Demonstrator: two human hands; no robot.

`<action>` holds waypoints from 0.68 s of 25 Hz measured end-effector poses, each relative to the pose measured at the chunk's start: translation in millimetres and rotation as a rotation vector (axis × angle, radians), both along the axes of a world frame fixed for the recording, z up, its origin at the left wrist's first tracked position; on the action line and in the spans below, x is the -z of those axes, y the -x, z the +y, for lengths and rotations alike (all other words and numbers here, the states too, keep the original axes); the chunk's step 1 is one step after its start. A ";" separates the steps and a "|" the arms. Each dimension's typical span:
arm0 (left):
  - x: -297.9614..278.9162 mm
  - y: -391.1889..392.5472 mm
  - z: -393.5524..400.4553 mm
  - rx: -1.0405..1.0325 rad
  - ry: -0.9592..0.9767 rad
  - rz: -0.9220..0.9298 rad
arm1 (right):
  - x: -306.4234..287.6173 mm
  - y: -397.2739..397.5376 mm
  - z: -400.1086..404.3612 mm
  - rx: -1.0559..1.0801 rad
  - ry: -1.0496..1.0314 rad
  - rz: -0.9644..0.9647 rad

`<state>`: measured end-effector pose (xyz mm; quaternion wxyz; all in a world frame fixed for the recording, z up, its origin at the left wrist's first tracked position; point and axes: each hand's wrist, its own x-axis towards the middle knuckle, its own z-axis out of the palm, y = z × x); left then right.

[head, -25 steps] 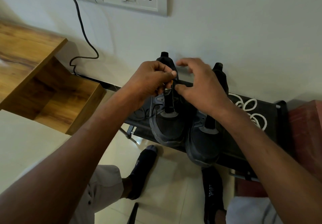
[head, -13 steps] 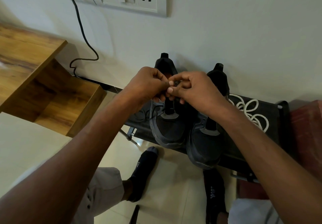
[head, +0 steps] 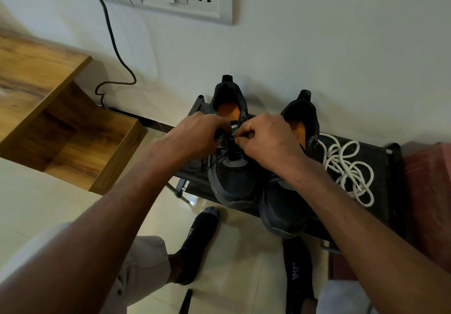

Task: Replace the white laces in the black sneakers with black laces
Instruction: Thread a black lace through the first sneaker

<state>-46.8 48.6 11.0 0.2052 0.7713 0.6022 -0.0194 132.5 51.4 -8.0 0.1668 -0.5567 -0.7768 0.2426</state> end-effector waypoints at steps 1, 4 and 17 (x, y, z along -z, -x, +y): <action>-1.0 0.7 0.8 -0.007 -0.007 -0.007 | 0.5 2.1 -1.1 -0.002 -0.023 -0.020; -3.8 1.0 1.4 -0.019 -0.008 -0.028 | 2.7 9.0 -4.6 -0.015 -0.080 -0.135; -0.3 4.8 2.8 -0.018 -0.027 -0.083 | 17.3 13.4 2.5 0.153 0.120 -0.004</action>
